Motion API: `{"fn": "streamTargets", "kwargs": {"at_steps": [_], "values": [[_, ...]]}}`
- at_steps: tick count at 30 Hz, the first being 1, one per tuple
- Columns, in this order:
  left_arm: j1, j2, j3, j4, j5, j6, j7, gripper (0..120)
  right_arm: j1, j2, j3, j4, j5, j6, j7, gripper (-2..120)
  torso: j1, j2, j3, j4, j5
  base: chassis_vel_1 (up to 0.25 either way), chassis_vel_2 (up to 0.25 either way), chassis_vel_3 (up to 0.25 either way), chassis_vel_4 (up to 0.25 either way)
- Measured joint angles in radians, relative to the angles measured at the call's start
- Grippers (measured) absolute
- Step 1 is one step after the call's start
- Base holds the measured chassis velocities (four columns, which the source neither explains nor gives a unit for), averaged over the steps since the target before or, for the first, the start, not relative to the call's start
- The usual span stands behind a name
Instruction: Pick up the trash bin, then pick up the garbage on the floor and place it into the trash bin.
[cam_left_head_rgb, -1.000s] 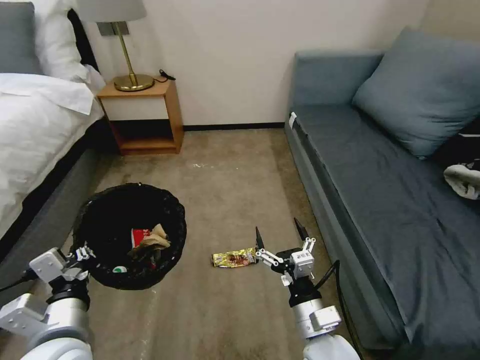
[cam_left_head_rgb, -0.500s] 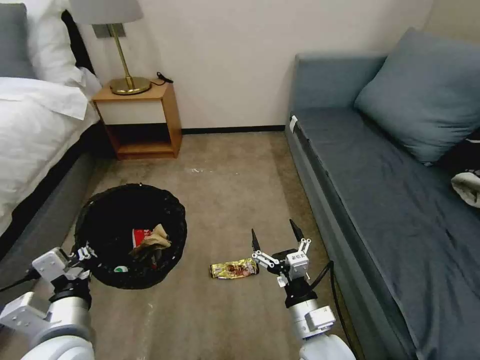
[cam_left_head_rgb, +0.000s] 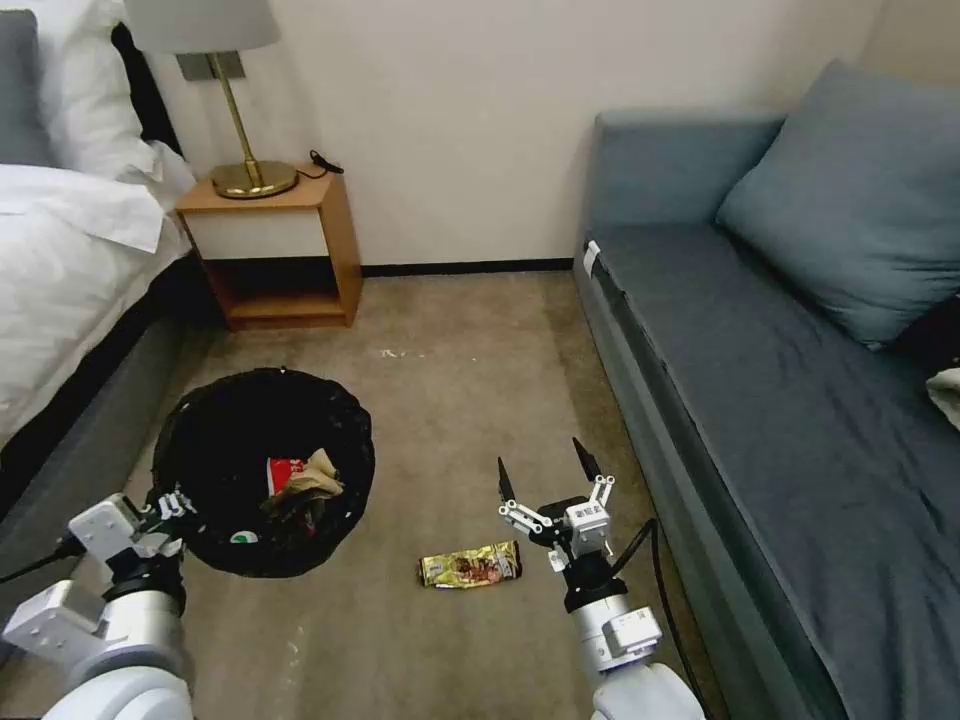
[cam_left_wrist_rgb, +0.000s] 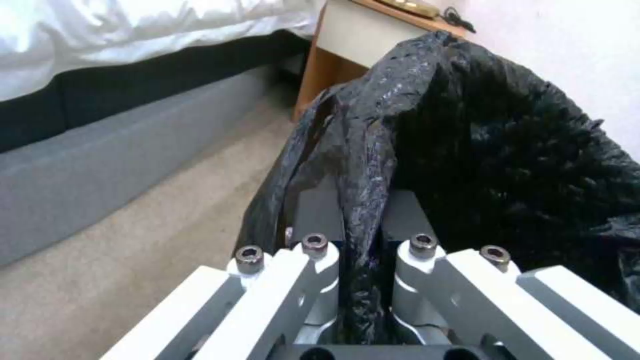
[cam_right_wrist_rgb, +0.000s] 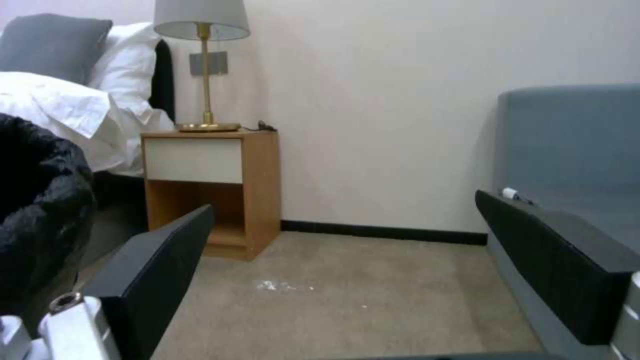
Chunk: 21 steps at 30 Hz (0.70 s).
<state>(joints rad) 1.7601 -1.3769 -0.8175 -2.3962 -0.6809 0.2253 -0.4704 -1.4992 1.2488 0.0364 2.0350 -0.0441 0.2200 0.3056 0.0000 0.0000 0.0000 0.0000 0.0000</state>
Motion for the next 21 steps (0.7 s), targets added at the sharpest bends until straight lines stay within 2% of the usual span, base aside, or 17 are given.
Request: {"fn": "streamTargets", "kwargs": {"at_steps": [5,11,15,18,20,21], "values": [[0.0,-0.001,0.0,0.0,-0.001,0.0,-0.001,7,0.006,-0.001,0.001,-0.009,-0.008,0.01,-0.001,100,0.0,0.0,0.0,0.0,0.0,-0.083,0.071,0.089,-0.098],[-0.001,-0.001,0.0,0.005,0.003,0.004,-0.002,7,0.017,-0.006,0.013,-0.025,-0.098,0.061,-0.025,100,0.0,0.0,0.0,0.0,0.0,-0.09,0.073,0.074,-0.079],[-0.001,-0.001,0.0,0.005,0.003,0.005,-0.002,7,0.03,-0.027,0.013,-0.028,-0.097,0.062,-0.035,100,0.0,0.0,0.0,-0.0001,0.0001,-0.076,0.085,0.078,-0.063],[-0.001,0.001,0.0,0.005,0.001,0.005,-0.002,7,0.052,-0.059,0.013,-0.033,-0.085,0.024,-0.048,100,0.0,0.0,0.0,-0.0002,0.0,-0.019,0.05,0.016,-0.03],[0.0,0.004,0.0,0.004,0.0,0.005,-0.002,7,0.09,-0.106,0.005,-0.046,-0.041,-0.037,-0.073,100,0.0,0.0,0.0,-0.0001,0.0002,0.0,0.0,0.0,0.0],[0.0,0.005,-0.001,0.003,0.0,0.005,-0.002,7,0.116,-0.151,-0.009,-0.047,0.012,-0.099,-0.111,100,0.0,0.0,0.0,-0.0001,0.0004,0.0,0.0,0.0,0.0]]}}
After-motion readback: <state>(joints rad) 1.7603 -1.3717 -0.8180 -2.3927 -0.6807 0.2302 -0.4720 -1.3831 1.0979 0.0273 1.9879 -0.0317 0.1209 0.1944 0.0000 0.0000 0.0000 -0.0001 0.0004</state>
